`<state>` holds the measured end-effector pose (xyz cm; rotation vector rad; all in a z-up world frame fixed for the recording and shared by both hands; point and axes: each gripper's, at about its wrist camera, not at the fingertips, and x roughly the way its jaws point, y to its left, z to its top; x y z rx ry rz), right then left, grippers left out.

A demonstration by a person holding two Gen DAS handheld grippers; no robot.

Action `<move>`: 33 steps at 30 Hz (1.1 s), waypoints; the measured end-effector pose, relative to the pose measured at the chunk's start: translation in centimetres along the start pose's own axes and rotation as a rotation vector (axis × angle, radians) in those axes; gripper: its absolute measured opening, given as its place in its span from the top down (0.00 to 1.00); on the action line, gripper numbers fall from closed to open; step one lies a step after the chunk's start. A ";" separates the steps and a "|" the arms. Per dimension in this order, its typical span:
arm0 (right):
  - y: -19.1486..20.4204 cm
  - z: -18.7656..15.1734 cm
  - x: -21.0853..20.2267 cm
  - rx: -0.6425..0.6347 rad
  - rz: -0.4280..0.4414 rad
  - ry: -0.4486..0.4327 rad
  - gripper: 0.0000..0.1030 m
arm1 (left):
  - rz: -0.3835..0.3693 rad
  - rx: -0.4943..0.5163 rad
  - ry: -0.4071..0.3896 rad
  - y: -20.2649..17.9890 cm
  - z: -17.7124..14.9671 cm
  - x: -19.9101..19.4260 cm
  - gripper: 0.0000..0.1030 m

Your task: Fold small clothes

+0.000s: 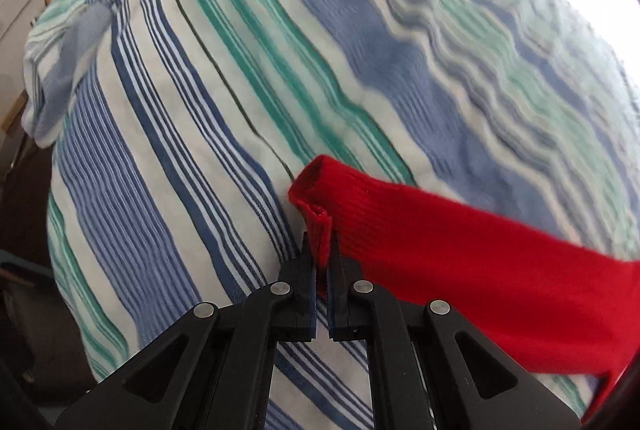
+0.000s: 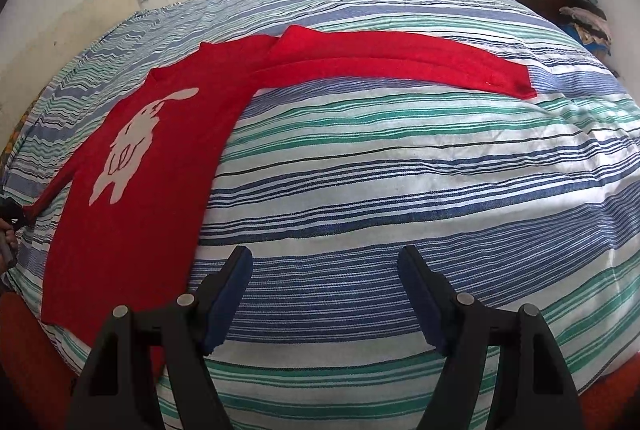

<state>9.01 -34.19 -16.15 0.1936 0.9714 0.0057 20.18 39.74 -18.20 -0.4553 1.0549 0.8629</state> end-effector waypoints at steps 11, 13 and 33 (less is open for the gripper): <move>-1.1 0.2 -0.4 0.058 -0.039 -0.011 0.27 | -0.067 0.034 -0.051 1.8 -2.6 -5.2 0.19; -1.3 0.2 -1.0 0.072 -0.046 -0.031 0.27 | -0.104 0.056 -0.072 2.3 -4.4 -7.5 0.19; 13.2 -5.4 -3.5 -0.353 0.239 0.015 0.23 | -0.401 0.876 -0.046 -11.4 -33.5 -19.1 0.18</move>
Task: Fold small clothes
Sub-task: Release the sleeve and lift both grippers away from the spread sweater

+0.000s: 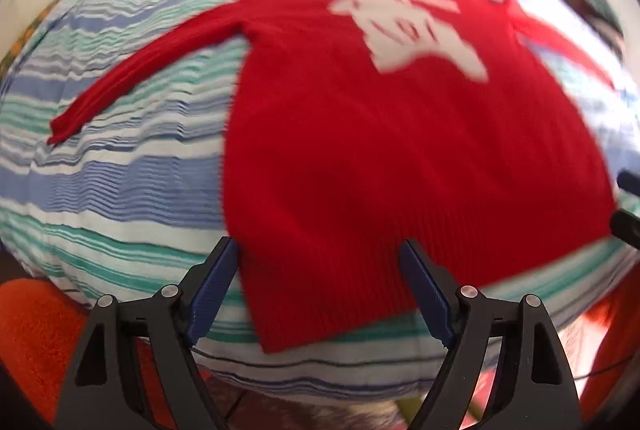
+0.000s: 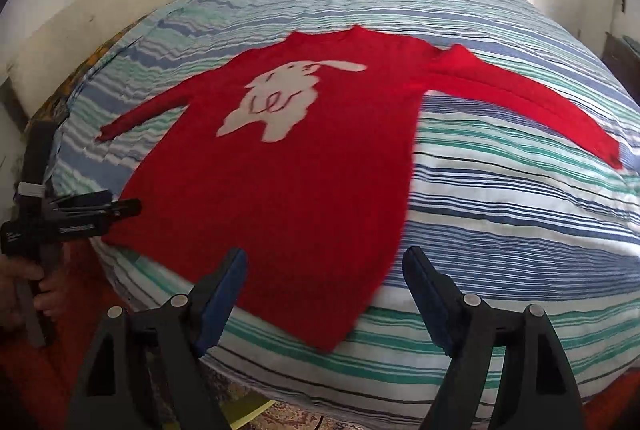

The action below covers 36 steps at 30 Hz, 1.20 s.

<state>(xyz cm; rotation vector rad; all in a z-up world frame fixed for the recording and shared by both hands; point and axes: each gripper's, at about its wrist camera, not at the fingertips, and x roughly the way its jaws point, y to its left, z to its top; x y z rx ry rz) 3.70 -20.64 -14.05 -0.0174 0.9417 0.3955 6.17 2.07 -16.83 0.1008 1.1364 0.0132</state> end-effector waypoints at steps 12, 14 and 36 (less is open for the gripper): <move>0.2 -1.9 4.9 -0.024 0.003 0.192 0.13 | -0.052 -0.078 0.037 2.4 -0.3 0.3 0.12; 0.3 -1.5 4.1 -0.019 -0.001 0.173 0.14 | -0.065 -0.118 -0.024 3.0 -0.4 -1.2 0.12; -11.2 -3.0 -8.7 0.552 -0.279 -0.295 0.00 | 0.108 -0.397 -0.291 9.3 -0.3 -9.2 0.01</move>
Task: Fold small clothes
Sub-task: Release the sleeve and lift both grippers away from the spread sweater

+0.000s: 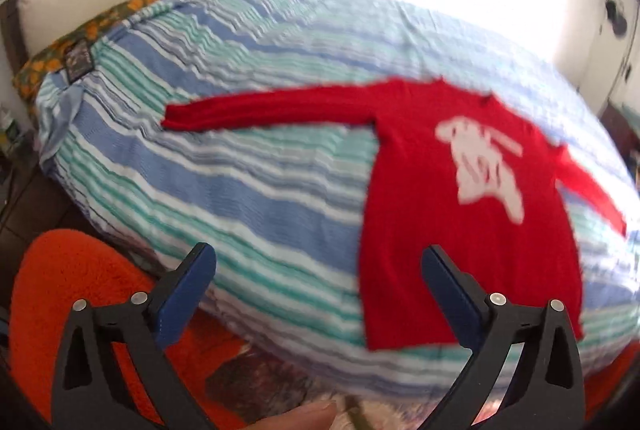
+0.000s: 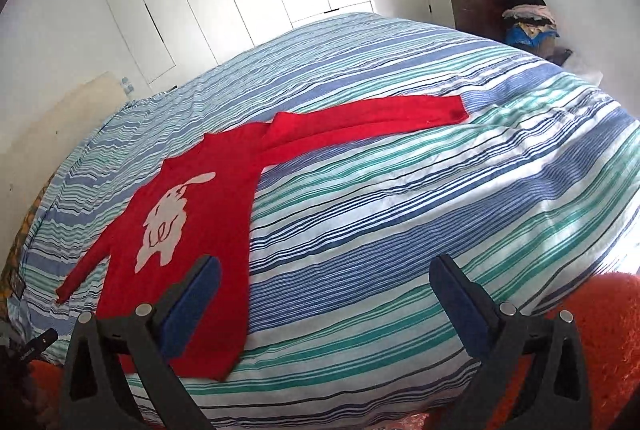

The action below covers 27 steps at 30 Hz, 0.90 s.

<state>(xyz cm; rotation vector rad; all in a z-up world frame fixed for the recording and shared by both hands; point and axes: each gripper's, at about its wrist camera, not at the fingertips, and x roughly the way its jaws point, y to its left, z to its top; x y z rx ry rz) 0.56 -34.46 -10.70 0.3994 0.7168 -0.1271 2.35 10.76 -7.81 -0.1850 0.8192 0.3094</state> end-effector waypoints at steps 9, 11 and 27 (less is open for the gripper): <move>0.3 -0.9 0.9 -0.036 -0.079 0.026 0.00 | 0.119 0.069 0.023 0.9 -1.0 4.0 0.00; 0.9 -1.3 1.1 -0.070 -0.085 0.034 0.00 | 0.138 0.082 0.043 0.7 -0.8 4.5 0.00; 4.1 -2.5 3.5 -0.219 -0.088 0.104 0.00 | 0.113 0.127 0.114 0.3 -1.1 5.4 0.00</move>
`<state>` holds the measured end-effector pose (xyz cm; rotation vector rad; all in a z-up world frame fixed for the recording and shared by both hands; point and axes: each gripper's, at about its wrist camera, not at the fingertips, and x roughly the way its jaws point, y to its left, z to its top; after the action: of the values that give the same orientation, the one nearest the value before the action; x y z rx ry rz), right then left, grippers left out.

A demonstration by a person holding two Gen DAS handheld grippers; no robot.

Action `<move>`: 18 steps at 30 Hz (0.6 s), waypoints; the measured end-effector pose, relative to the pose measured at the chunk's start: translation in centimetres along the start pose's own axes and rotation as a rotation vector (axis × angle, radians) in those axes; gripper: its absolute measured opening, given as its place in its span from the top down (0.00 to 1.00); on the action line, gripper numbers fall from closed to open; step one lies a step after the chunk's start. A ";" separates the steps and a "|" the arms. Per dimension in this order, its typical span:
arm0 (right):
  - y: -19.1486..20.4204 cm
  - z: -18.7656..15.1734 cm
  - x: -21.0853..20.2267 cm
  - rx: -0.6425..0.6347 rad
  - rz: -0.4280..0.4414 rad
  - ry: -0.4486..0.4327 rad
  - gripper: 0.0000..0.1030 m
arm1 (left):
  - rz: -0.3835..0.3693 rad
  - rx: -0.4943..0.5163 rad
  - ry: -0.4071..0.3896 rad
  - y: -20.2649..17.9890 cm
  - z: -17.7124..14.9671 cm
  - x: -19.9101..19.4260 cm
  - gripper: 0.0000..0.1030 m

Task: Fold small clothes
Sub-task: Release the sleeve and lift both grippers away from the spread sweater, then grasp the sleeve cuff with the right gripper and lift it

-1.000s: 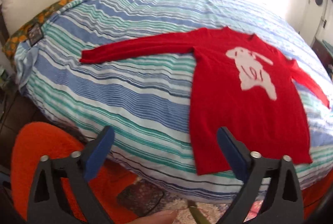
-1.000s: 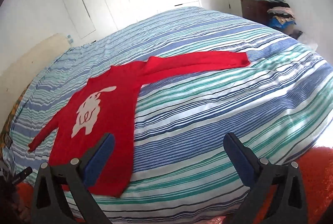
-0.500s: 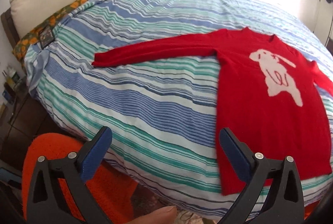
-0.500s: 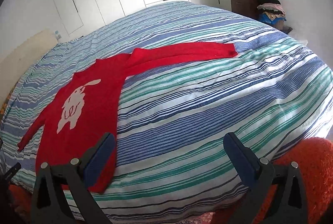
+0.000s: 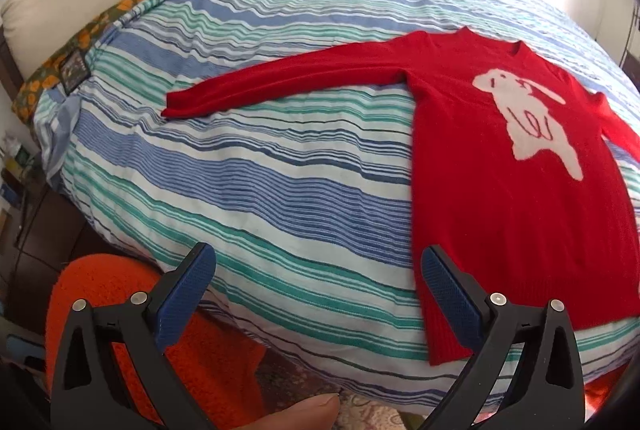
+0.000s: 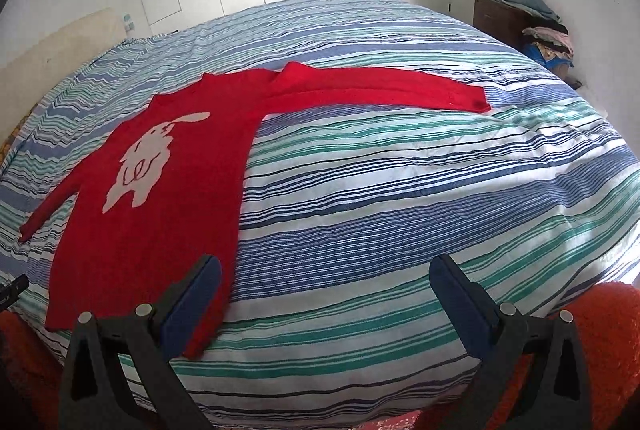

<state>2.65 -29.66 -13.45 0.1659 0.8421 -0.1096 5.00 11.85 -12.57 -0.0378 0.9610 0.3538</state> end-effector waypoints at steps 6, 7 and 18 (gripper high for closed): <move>1.0 -0.2 0.2 -0.056 0.013 0.007 0.00 | -0.036 0.025 0.001 -1.0 0.2 0.2 0.00; 1.1 -0.2 0.2 -0.059 0.016 0.009 0.00 | -0.032 0.037 -0.001 -1.3 0.2 0.2 0.00; -1.3 3.4 1.9 0.044 0.169 0.036 0.00 | -0.123 -0.002 -0.032 -0.9 4.0 1.6 0.02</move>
<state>6.19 -31.65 -12.71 0.2800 0.8588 0.0340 9.27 12.17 -11.70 -0.0926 0.9216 0.2418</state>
